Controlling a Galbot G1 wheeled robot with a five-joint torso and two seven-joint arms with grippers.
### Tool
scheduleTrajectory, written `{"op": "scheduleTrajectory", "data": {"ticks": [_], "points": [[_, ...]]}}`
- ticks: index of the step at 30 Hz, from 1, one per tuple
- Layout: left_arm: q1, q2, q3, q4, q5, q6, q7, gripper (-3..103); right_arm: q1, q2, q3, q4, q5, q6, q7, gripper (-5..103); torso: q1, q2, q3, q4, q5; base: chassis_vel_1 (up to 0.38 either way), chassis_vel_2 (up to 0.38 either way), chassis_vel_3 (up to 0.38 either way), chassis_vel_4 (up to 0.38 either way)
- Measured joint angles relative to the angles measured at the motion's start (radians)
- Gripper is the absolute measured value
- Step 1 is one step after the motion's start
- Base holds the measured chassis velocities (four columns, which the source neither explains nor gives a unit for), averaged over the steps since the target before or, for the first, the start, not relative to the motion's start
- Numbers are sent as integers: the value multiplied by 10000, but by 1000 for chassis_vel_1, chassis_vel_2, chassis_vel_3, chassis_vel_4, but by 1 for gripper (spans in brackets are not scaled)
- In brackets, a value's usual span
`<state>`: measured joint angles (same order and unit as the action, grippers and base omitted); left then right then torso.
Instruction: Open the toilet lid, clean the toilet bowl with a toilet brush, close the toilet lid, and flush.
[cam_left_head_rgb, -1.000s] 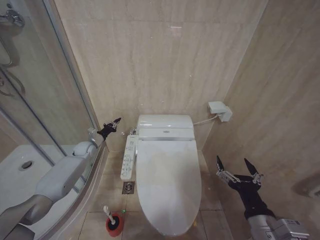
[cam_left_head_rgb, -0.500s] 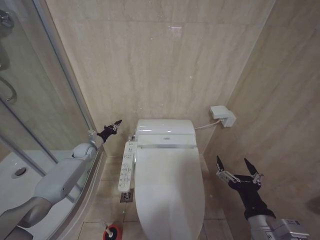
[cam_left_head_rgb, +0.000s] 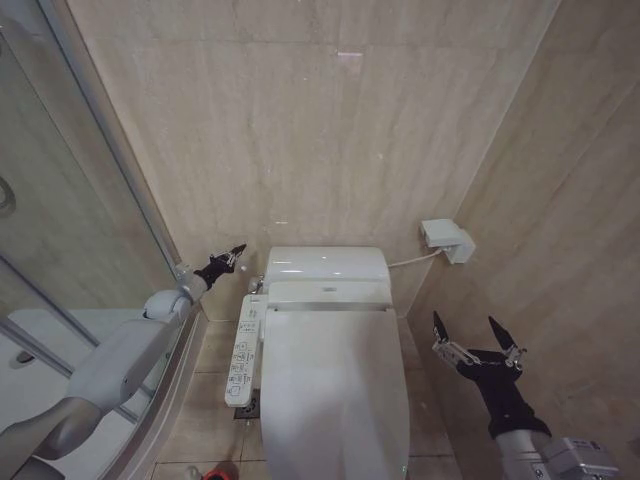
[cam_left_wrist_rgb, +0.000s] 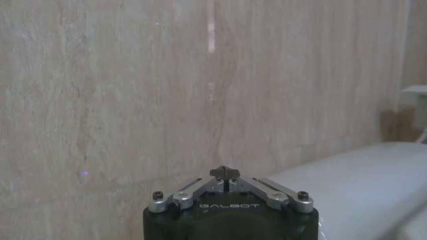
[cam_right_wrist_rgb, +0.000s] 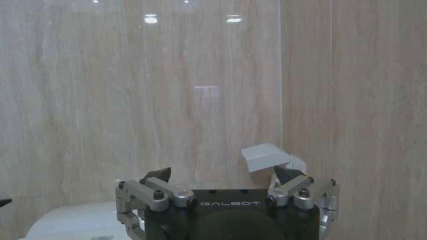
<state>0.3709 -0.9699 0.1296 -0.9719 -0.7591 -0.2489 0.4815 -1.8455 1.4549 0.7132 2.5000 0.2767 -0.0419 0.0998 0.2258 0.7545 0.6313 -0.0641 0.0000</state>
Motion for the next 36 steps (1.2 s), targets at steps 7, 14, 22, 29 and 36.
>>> {"op": "scheduleTrajectory", "data": {"ticks": [7,14,22,29,36], "points": [[52,239,-75,525,148,-131,1390,0,0,0,0,0,0,0,0,100,0,0,0,5,0,19,1,-5,4],[97,148,-81,1087,208,-309,2231,0,0,0,0,0,1,0,0,100,3,0,2,1,-1,0,0,0,0],[33,-374,96,1708,453,-545,2486,0,0,0,0,0,1,0,0,100,3,0,2,0,1,0,0,0,0],[-68,-1011,127,2361,724,-829,2538,0,0,0,0,0,0,0,0,100,3,0,2,-2,1,0,0,0,0],[-83,-1202,39,2695,930,-857,2749,0,0,0,0,0,1,0,0,100,3,0,2,2,2,0,0,0,0]]}}
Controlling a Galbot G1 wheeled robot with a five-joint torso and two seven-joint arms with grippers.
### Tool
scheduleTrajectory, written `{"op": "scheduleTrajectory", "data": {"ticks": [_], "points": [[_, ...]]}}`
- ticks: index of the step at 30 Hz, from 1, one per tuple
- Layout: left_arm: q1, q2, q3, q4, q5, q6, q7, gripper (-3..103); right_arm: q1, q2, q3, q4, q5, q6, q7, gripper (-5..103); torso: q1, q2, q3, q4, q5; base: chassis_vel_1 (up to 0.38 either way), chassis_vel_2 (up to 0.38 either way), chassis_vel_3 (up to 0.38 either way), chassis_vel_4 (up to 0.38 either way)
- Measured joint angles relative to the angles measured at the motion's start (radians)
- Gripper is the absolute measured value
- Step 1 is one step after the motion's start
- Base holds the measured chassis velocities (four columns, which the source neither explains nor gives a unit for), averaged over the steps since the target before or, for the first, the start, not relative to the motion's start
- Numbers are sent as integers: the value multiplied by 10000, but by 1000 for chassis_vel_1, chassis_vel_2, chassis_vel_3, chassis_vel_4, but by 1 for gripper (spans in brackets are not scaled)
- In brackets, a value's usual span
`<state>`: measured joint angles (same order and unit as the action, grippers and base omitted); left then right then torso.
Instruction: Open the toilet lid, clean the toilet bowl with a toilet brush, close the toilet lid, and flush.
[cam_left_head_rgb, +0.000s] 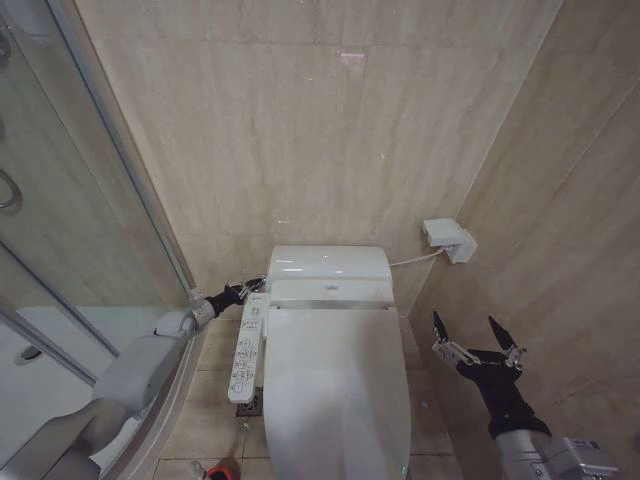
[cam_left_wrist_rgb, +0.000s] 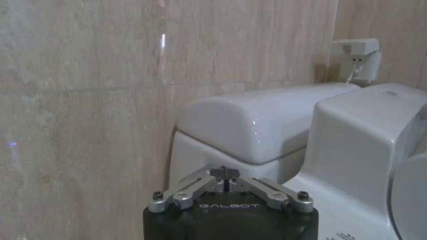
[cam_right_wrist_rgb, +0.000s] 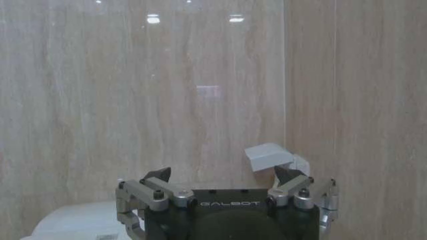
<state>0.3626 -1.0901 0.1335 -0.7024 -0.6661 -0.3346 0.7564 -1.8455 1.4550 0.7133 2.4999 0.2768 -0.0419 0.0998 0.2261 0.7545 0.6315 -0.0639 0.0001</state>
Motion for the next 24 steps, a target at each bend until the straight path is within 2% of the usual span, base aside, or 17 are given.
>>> {"op": "scheduleTrajectory", "data": {"ticks": [13,24], "points": [[-61,161,-193,228,-50,53,182,0,0,0,0,0,0,0,0,100,0,0,0,0,-1,0,0,0,0],[-54,33,-180,597,13,61,318,0,0,0,0,0,0,0,0,100,0,0,0,-1,-1,0,0,0,0]]}}
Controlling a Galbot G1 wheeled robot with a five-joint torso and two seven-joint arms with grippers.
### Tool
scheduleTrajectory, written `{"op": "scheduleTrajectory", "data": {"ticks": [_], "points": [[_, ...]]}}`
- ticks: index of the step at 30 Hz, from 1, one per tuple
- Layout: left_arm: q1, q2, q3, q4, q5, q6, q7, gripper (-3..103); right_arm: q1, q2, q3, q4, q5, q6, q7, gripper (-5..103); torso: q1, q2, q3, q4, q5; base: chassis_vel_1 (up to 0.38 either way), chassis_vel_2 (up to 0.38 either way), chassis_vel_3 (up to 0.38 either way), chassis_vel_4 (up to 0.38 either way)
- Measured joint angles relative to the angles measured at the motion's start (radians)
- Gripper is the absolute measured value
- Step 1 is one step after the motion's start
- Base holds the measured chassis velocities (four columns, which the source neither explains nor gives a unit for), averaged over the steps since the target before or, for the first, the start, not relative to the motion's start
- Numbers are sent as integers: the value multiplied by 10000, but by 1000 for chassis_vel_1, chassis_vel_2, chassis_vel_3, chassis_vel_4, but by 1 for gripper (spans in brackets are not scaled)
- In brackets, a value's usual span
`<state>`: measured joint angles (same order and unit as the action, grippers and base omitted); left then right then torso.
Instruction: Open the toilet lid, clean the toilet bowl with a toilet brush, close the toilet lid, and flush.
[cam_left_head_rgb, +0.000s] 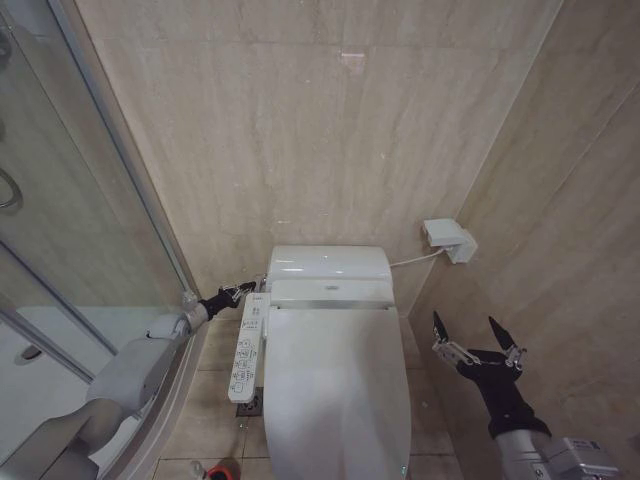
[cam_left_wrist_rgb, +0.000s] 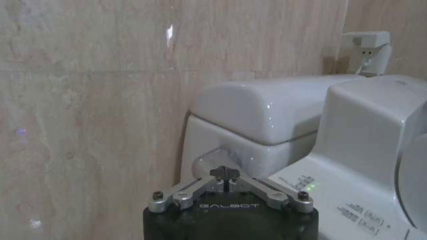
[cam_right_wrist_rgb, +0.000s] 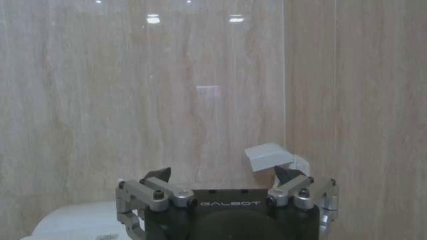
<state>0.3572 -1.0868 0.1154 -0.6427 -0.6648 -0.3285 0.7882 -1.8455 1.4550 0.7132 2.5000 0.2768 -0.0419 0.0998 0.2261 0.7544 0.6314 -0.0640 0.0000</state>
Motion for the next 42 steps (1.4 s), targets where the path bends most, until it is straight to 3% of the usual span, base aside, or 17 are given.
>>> {"op": "scheduleTrajectory", "data": {"ticks": [25,31,33,42], "points": [[-405,-726,97,1304,-61,-142,196,0,0,0,0,0,0,0,0,100,0,-1,1,0,-1,0,0,0,0],[-503,-836,40,1565,-212,-145,-78,0,0,0,1,0,-1,0,0,100,-1,0,1,10,3,0,0,0,0],[-528,-906,-17,1643,-243,-135,-205,0,0,1,0,0,-1,0,1,100,2,-2,1,-3,0,0,0,0,0],[-426,-1001,-79,1575,-234,-153,-330,0,-1,0,0,0,-1,0,0,100,4,-2,2,3,1,0,0,0,0]]}}
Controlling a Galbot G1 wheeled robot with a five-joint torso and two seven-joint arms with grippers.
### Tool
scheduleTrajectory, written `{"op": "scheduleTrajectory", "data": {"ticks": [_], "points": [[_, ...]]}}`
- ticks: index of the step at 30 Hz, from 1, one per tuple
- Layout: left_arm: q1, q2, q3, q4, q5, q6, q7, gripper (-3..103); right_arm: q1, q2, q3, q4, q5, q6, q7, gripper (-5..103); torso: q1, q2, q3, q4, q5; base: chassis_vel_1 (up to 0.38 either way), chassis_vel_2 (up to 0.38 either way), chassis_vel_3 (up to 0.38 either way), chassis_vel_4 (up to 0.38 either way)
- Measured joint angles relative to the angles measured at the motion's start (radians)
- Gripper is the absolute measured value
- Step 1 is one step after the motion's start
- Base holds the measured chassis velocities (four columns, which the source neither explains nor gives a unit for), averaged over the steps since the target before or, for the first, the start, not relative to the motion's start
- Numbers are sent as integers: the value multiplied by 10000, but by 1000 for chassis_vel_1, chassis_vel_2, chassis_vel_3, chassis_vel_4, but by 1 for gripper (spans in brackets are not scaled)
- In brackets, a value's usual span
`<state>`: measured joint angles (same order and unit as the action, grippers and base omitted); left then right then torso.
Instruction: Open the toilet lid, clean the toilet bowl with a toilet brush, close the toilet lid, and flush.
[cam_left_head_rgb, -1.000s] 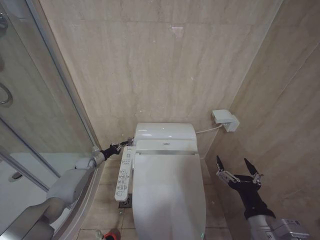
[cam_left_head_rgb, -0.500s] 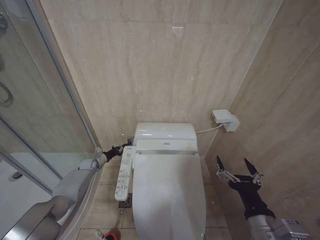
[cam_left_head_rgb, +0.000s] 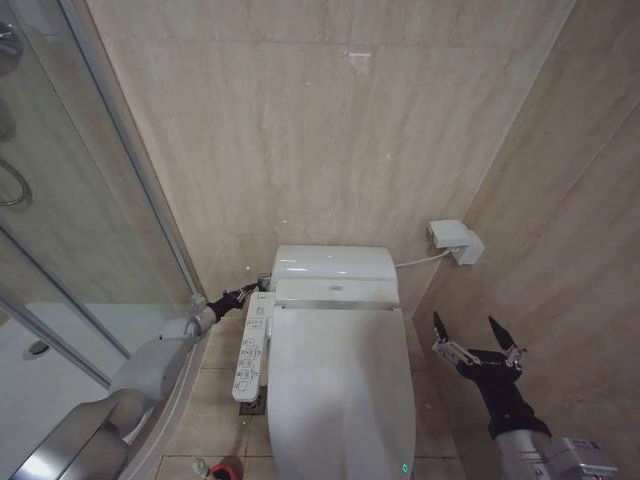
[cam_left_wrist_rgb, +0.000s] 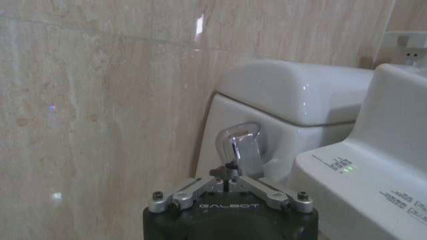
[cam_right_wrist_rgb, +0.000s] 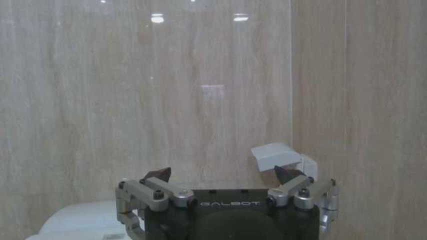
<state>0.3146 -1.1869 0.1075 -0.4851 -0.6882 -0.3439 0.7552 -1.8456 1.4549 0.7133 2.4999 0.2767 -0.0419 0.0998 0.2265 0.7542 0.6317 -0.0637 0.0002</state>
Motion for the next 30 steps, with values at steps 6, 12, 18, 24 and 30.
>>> {"op": "scheduleTrajectory", "data": {"ticks": [6,12,18,24,30], "points": [[259,93,-171,-473,84,-3,-783,0,0,0,0,0,0,0,0,100,-2,1,-2,-15,-6,0,0,0,0],[1090,221,-732,-2099,372,-39,-3800,0,0,0,0,0,0,0,0,100,-5,2,-2,-11,-5,0,0,0,0],[1531,611,-1193,-3919,648,121,-6579,0,0,0,0,0,0,0,0,100,-4,2,-2,-8,-6,0,0,0,0],[2436,1551,-1864,-6840,501,1252,-7965,0,0,0,0,0,0,0,0,100,-4,3,-3,-2,-1,0,0,0,0],[3645,2186,-2361,-9154,233,1851,-8865,0,0,0,0,0,0,0,0,100,-5,3,-3,-4,-1,0,0,0,0]]}}
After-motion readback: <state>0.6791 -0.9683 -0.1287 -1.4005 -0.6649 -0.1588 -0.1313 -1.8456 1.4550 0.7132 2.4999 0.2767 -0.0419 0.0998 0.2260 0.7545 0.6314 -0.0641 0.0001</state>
